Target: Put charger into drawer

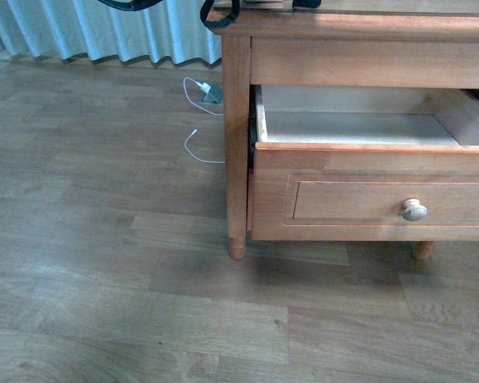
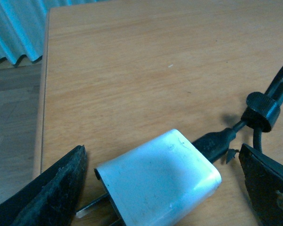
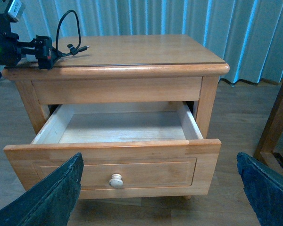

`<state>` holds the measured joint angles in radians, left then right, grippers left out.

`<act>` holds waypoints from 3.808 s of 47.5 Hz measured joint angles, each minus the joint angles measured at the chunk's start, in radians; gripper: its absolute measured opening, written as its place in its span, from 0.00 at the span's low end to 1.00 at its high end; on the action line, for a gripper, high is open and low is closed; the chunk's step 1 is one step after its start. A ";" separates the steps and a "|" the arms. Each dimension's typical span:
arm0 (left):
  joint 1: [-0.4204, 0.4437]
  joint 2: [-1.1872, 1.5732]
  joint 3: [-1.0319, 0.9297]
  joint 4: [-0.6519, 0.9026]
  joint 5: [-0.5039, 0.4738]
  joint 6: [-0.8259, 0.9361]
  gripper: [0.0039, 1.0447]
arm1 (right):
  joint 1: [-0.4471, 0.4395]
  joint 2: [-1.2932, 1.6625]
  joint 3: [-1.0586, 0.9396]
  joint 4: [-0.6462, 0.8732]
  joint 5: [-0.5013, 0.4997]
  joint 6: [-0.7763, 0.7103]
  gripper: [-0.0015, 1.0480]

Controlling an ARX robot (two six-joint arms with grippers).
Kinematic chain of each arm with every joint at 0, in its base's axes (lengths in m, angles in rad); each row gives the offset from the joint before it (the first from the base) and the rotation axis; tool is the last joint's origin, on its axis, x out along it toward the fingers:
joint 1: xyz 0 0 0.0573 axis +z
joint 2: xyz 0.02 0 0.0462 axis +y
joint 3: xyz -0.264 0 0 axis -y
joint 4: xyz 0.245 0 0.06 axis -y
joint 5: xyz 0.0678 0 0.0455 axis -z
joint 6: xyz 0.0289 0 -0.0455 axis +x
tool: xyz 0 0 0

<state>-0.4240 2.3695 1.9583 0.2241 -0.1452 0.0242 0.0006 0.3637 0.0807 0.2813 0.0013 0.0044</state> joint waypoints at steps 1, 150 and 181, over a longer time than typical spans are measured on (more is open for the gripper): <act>0.001 0.003 0.002 -0.005 0.007 -0.004 0.95 | 0.000 0.000 0.000 0.000 0.000 0.000 0.92; -0.057 -0.718 -0.848 0.221 0.032 -0.091 0.95 | 0.000 0.000 0.000 0.000 0.000 0.000 0.92; 0.214 -2.063 -1.521 -0.448 -0.109 -0.187 0.95 | 0.000 0.000 0.000 0.000 0.000 0.000 0.92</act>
<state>-0.2100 0.3061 0.4370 -0.2237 -0.2539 -0.1627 0.0006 0.3637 0.0807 0.2813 0.0017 0.0044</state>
